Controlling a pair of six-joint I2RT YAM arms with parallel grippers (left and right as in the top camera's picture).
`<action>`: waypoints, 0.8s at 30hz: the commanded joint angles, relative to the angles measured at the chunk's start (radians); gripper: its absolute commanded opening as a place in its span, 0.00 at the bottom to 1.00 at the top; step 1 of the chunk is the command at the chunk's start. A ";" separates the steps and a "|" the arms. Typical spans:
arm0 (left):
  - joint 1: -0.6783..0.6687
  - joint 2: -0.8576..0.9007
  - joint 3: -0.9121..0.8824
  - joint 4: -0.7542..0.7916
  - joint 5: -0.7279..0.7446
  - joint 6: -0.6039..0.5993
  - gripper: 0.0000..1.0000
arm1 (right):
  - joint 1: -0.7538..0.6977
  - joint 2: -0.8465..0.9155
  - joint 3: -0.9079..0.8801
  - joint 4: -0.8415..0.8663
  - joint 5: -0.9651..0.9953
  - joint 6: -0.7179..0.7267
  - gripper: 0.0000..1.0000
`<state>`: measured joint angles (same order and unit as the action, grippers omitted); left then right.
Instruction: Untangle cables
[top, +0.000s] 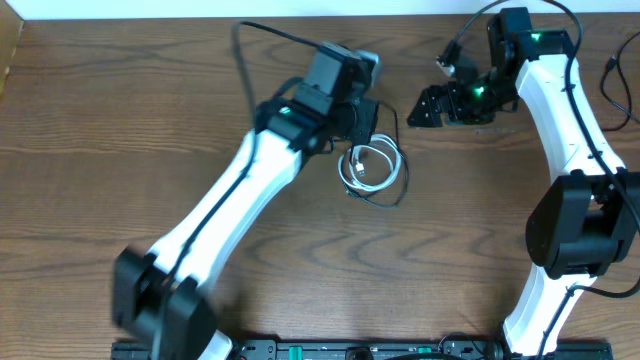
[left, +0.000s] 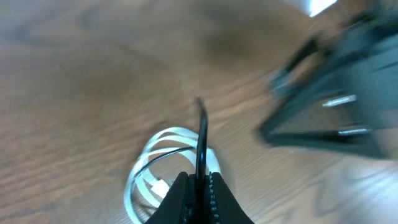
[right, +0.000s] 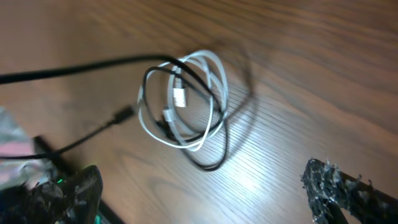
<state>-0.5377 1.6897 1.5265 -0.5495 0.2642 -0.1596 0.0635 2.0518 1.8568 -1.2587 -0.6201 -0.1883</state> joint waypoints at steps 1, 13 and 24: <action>0.003 -0.051 0.006 -0.008 0.037 -0.037 0.08 | 0.008 -0.031 -0.005 0.013 -0.143 -0.099 0.99; 0.019 -0.125 0.029 0.114 0.031 -0.092 0.07 | 0.051 -0.031 -0.005 0.021 -0.216 -0.191 0.99; 0.070 -0.322 0.032 0.138 0.042 -0.168 0.07 | 0.093 -0.031 -0.006 0.069 -0.121 -0.143 0.99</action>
<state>-0.4778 1.4185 1.5276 -0.4152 0.2901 -0.3077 0.1425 2.0518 1.8568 -1.1992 -0.7696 -0.3553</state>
